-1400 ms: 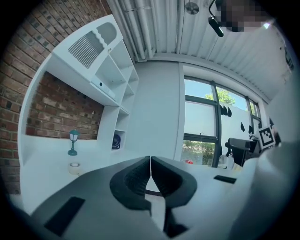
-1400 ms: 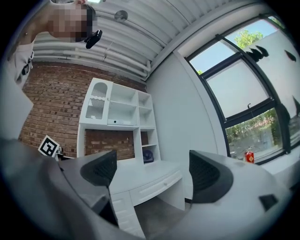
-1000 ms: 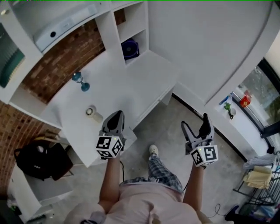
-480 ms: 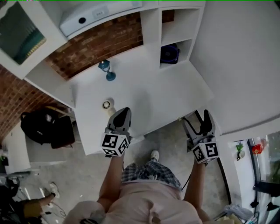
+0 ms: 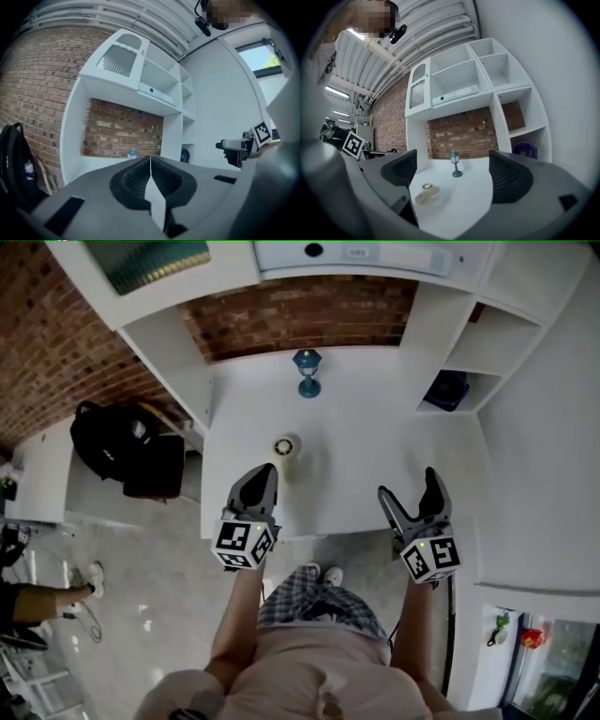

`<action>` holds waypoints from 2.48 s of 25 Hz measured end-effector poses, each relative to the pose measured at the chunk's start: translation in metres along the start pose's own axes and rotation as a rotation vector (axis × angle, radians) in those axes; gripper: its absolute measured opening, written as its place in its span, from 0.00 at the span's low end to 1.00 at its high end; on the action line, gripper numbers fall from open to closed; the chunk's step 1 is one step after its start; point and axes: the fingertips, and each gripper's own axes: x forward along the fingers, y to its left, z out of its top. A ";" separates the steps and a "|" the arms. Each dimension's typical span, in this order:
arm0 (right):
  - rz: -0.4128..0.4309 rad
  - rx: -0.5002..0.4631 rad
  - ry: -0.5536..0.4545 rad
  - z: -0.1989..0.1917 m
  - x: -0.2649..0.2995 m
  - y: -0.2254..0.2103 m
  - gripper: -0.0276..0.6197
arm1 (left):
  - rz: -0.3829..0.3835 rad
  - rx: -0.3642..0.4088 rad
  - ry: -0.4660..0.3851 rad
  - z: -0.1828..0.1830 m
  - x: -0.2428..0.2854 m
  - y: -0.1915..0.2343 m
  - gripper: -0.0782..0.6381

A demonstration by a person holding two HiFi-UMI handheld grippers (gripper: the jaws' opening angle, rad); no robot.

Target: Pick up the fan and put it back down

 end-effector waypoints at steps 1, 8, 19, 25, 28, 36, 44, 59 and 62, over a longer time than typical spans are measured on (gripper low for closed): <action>0.025 -0.004 0.012 -0.002 0.011 0.007 0.77 | 0.014 -0.001 0.001 0.000 -0.001 0.008 0.15; 0.162 -0.002 0.078 -0.017 0.076 0.058 0.77 | 0.115 -0.016 0.018 0.000 -0.010 0.061 0.15; 0.250 -0.012 0.286 -0.072 0.169 0.118 0.77 | 0.165 -0.066 0.101 -0.018 0.016 0.120 0.15; 0.272 -0.012 0.428 -0.125 0.210 0.143 0.77 | 0.201 -0.121 0.134 -0.043 0.035 0.152 0.15; 0.269 -0.013 0.504 -0.157 0.221 0.150 0.77 | 0.224 -0.151 0.158 -0.062 0.040 0.164 0.15; 0.196 -0.056 0.721 -0.238 0.234 0.162 0.73 | 0.283 -0.246 0.240 -0.120 0.040 0.178 0.15; 0.110 -0.095 0.834 -0.283 0.229 0.168 0.62 | 0.282 -0.284 0.279 -0.145 0.021 0.168 0.15; -0.004 -0.080 0.907 -0.310 0.216 0.155 0.41 | 0.263 -0.298 0.297 -0.152 0.012 0.165 0.15; -0.002 -0.091 0.899 -0.306 0.218 0.158 0.38 | 0.262 -0.301 0.297 -0.151 0.011 0.166 0.15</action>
